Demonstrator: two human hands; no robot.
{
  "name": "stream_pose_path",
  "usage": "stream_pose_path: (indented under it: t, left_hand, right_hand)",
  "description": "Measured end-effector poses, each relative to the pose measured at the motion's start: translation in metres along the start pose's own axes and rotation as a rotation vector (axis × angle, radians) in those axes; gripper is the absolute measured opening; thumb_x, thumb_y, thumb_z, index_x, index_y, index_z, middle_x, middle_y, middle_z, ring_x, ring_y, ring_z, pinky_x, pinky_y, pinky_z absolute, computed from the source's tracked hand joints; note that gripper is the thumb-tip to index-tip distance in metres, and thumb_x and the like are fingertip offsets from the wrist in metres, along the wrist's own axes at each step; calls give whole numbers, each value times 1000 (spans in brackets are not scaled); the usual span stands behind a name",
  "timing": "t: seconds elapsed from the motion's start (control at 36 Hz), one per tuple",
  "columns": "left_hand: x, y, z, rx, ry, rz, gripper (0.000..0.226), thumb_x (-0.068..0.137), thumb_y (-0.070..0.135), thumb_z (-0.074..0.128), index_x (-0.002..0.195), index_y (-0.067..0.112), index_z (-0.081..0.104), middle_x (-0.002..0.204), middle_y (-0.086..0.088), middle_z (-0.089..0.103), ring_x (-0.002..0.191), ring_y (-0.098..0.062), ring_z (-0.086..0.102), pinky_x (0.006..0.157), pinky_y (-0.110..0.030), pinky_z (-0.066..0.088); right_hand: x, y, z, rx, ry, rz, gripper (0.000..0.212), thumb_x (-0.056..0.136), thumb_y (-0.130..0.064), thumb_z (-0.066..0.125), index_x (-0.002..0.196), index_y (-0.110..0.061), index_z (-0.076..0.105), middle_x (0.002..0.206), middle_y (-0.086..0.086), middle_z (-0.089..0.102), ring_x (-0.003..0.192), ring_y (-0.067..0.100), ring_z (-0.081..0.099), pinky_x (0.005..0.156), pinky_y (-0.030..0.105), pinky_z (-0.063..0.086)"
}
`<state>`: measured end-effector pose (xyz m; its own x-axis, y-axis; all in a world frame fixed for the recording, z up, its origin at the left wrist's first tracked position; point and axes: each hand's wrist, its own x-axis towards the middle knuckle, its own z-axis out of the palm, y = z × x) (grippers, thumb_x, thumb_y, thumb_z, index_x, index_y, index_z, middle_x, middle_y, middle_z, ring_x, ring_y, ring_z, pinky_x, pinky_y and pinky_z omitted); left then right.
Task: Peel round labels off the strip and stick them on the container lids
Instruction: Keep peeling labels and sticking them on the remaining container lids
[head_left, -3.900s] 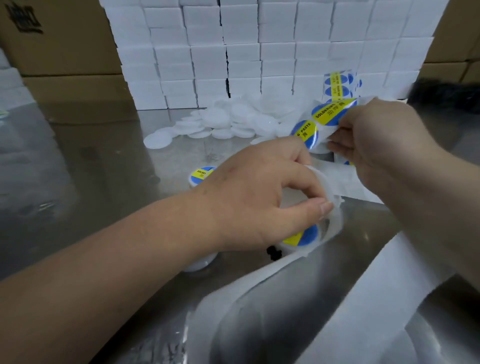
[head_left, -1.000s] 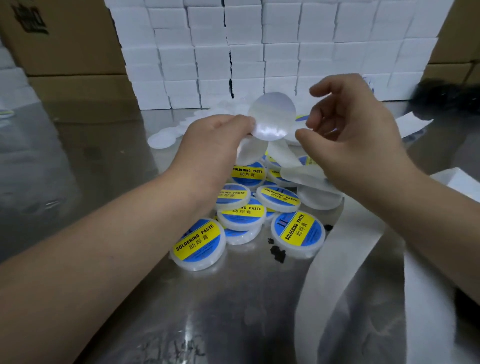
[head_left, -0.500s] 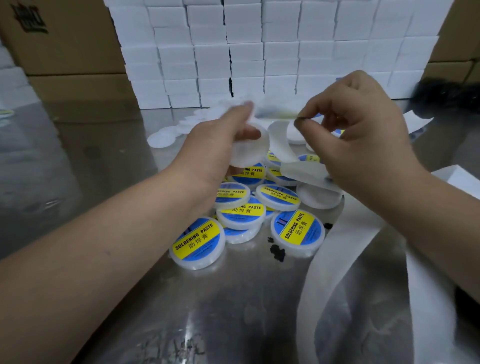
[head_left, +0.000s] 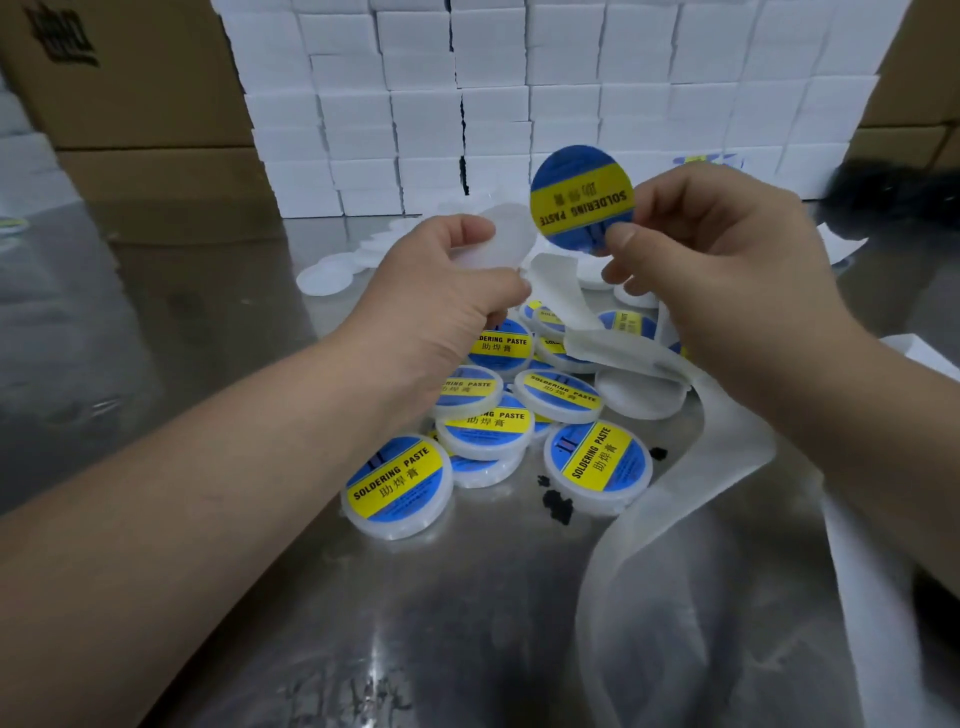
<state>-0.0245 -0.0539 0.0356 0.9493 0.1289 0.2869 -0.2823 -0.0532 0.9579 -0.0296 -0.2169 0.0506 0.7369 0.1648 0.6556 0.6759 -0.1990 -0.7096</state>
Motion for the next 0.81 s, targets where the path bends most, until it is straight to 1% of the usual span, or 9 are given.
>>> stream_pose_path:
  t: [0.11,0.17,0.22,0.33,0.39,0.47,0.56,0.69,0.81]
  left_hand:
    - [3,-1,-2,-18,61,-30,3,88,24,58,89,25,55,73,5,59,56,-8,55,72,-30,55]
    - [3,1,-1,-64,80,-51,10,95,29,47,87,26,52,74,3,61,54,-8,59,65,-27,54]
    - [3,2,1,-108,62,-76,15,98,31,41,89,25,52,82,0,66,59,-10,65,64,-25,55]
    - [1,4,3,-242,35,-125,15,97,24,44,92,16,55,104,-12,65,80,-19,69,71,-27,57]
    - [-1,6,4,-310,21,-129,15,97,18,43,102,10,56,109,-16,63,84,-23,68,70,-27,57]
    - [-4,9,3,-361,-42,-119,25,98,11,38,120,15,49,111,-14,63,75,-24,70,62,-28,58]
    - [-5,11,1,-357,-74,-125,26,99,12,36,118,23,51,110,-12,65,77,-26,71,50,-24,53]
    - [-8,13,2,-376,-116,-133,23,98,14,40,110,26,55,87,-5,72,70,-26,71,46,-22,51]
    - [-9,15,3,-409,-138,-144,25,98,9,41,112,23,55,96,-10,70,71,-27,71,44,-19,50]
  right_hand:
    - [1,-1,0,66,-17,34,18,85,-6,57,74,-20,57,59,-13,66,56,2,60,57,18,49]
    - [1,-1,0,100,-30,49,17,85,-6,56,74,-19,57,57,-13,65,55,3,59,57,20,49]
    - [1,-2,0,122,-38,58,16,84,-6,56,74,-18,57,56,-13,65,54,3,58,58,21,48]
    - [0,-3,1,140,-80,76,18,84,-3,57,74,-18,59,60,-9,67,53,5,58,58,22,49]
    - [0,-3,2,139,-94,94,21,85,-2,57,73,-19,59,60,-9,67,53,5,58,58,22,49]
    - [0,-3,3,135,-124,125,19,85,-4,58,74,-19,59,61,-9,67,54,5,59,58,20,49]
    - [-1,-3,3,152,-146,153,20,85,-4,58,72,-20,58,59,-9,68,52,5,58,57,20,49]
    - [-1,-2,4,154,-157,168,21,85,-7,59,69,-20,61,55,-8,63,50,6,54,56,19,48]
    - [-1,-1,4,155,-147,168,19,84,-7,61,69,-17,60,54,-8,60,51,6,52,56,20,47]
